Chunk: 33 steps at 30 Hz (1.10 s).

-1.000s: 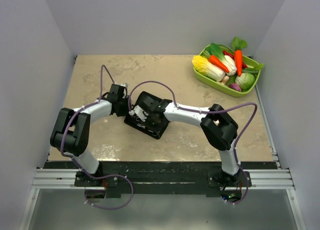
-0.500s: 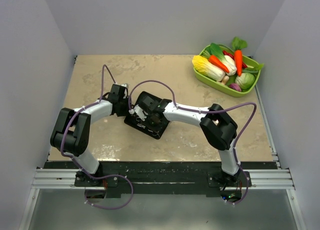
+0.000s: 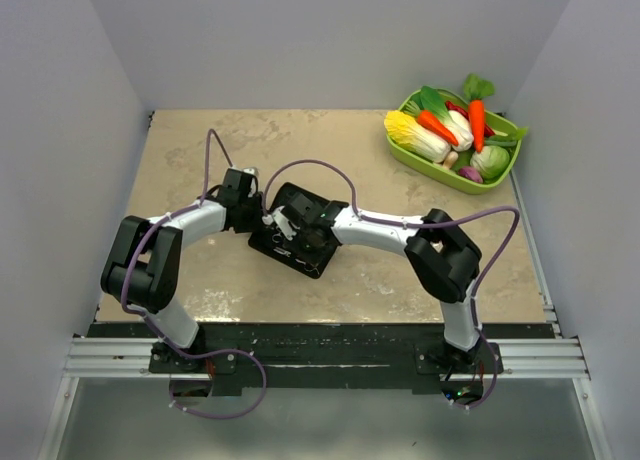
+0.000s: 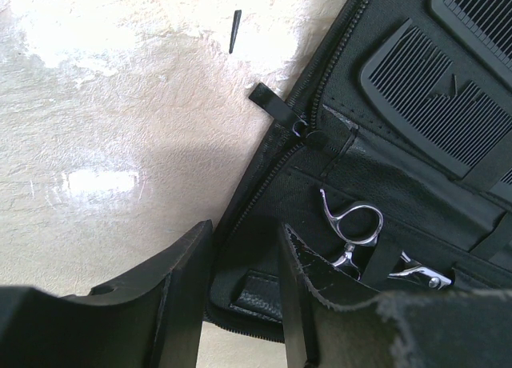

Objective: Sort the hair-cutting tools
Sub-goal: Place the scissors in the hairdressing tool bag.

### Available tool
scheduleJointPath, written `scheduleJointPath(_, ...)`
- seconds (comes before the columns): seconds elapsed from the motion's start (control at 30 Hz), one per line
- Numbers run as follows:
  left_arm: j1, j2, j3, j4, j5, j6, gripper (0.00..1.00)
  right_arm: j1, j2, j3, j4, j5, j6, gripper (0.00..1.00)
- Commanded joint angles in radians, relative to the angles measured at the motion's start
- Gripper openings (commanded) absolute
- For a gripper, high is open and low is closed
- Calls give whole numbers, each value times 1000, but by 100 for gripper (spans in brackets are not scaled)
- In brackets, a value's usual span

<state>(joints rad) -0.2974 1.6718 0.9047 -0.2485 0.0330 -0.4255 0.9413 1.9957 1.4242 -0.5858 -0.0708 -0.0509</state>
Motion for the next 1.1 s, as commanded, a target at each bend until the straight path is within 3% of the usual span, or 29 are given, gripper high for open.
scheduleJointPath(0.0,-31,66,-67,-86,51,-6,42,22,23,-116,283,-61,-1,0)
scheduleJointPath(0.2,-35,74,-59,-84,48,-4,42,36,57,-110,354,12,-130,0)
scheduleJointPath(0.47,-42,72,-61,-83,53,-2,42,36,90,-51,480,-14,-205,0)
scheduleJointPath(0.8,-43,62,-63,-80,48,-6,42,34,115,8,437,-52,-274,0)
scheduleJointPath(1.07,-43,69,-59,-81,50,-6,42,36,117,12,330,-57,-198,0)
